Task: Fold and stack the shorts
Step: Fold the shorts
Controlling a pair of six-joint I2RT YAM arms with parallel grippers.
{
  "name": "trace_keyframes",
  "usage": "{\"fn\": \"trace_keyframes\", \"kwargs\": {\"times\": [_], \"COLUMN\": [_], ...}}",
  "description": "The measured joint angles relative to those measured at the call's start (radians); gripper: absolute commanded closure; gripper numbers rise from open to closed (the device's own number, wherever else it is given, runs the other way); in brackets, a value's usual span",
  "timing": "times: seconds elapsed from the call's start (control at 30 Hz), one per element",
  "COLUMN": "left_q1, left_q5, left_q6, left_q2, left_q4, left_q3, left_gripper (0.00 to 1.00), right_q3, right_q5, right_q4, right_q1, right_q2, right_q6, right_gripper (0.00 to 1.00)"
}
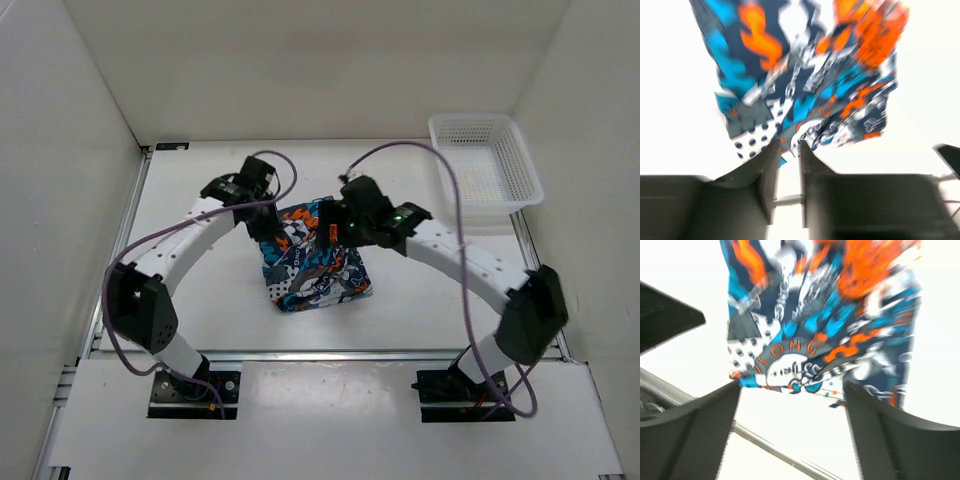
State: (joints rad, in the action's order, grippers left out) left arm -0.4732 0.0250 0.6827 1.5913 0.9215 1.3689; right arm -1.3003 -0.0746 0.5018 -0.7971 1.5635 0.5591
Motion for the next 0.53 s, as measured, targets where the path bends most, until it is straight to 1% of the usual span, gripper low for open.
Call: {"fn": "trace_keyframes", "kwargs": {"times": [0.03, 0.07, 0.1, 0.17, 0.2, 0.23, 0.4, 0.43, 0.53], "left_q1": [0.012, 0.025, 0.037, 0.058, 0.067, 0.074, 0.127, 0.138, 0.171], "left_q5": [-0.013, -0.027, -0.045, -0.085, -0.107, -0.131, -0.228, -0.246, -0.29], "left_q6": [-0.011, -0.023, -0.036, -0.057, -0.066, -0.072, -0.082, -0.084, -0.085], "left_q2": [-0.013, -0.03, -0.051, -0.099, -0.128, -0.159, -0.332, -0.367, -0.461], "left_q4": [0.01, 0.019, 0.028, 0.042, 0.049, 0.056, 0.077, 0.08, 0.085], "left_q3": [0.034, 0.067, 0.094, 0.132, 0.145, 0.154, 0.16, 0.16, 0.159], "left_gripper": [0.56, 0.44, 0.37, 0.15, 0.06, 0.0, 0.0, 0.0, 0.0], "right_q3": [-0.008, -0.014, -0.017, -0.02, -0.02, -0.019, 0.022, 0.03, 0.061], "right_q5": [-0.043, -0.088, -0.138, -0.24, -0.283, -0.331, -0.553, -0.589, -0.672], "right_q4": [0.014, 0.027, 0.041, 0.081, 0.105, 0.131, 0.26, 0.288, 0.344], "right_q1": [0.006, 0.011, 0.019, 0.033, 0.039, 0.046, 0.061, 0.061, 0.062], "right_q2": [-0.05, -0.092, -0.134, -0.204, -0.23, -0.256, -0.378, -0.402, -0.468], "right_q6": [-0.01, -0.017, -0.021, -0.027, -0.029, -0.032, -0.023, -0.014, 0.007], "right_gripper": [0.03, 0.03, 0.02, 0.0, 0.0, 0.0, 0.0, 0.04, 0.04]}}
